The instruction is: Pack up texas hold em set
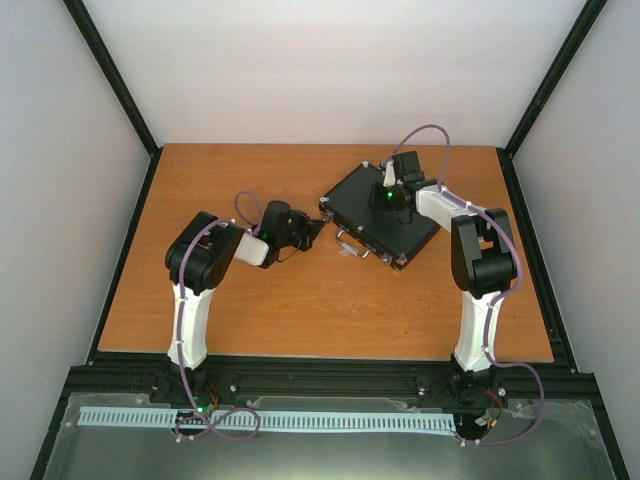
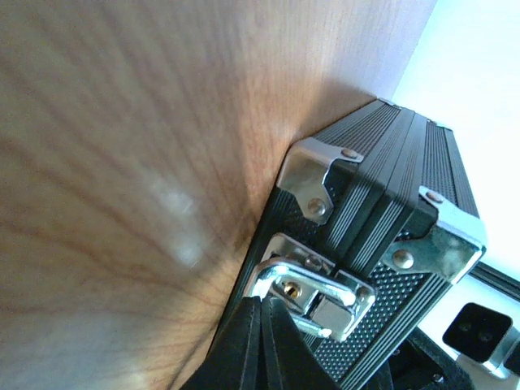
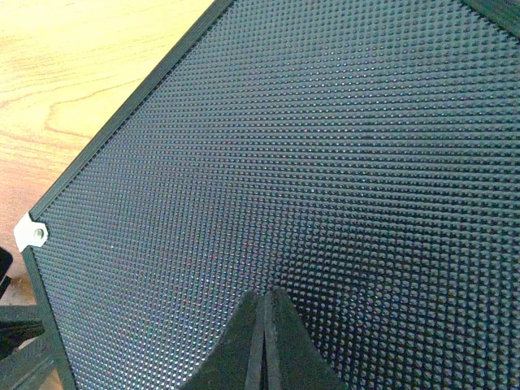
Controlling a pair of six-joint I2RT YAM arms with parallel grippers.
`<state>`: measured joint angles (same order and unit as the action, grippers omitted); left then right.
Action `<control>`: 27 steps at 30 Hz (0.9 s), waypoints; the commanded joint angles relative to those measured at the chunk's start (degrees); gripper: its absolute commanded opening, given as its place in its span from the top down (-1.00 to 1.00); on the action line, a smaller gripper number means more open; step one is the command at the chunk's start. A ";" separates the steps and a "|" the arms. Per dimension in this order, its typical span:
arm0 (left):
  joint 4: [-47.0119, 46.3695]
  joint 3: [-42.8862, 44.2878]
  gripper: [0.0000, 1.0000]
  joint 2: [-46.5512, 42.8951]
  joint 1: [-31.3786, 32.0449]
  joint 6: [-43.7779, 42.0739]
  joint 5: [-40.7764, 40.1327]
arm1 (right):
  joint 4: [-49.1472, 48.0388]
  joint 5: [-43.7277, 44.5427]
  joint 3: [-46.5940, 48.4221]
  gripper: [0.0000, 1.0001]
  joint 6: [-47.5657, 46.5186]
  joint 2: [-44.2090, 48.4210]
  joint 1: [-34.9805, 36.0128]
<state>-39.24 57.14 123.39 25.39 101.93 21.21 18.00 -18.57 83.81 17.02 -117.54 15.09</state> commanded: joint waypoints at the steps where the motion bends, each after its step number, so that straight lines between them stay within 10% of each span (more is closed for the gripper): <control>1: 12.00 0.99 0.99 8.45 -1.58 4.03 0.10 | 13.14 -2.25 -4.62 0.95 0.28 -5.69 1.68; 13: 47.48 20.80 0.98 11.13 -1.57 -14.00 -0.82 | 12.86 -2.86 -5.86 0.94 0.12 -4.90 1.63; 27: 51.65 12.36 0.82 0.39 -3.50 -21.77 -3.68 | 13.32 -2.37 -5.67 0.94 0.03 -4.32 1.69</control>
<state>-2.66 76.38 125.21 23.40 84.29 21.39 16.29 -20.36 82.72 17.02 -117.36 15.05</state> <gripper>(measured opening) 0.019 0.028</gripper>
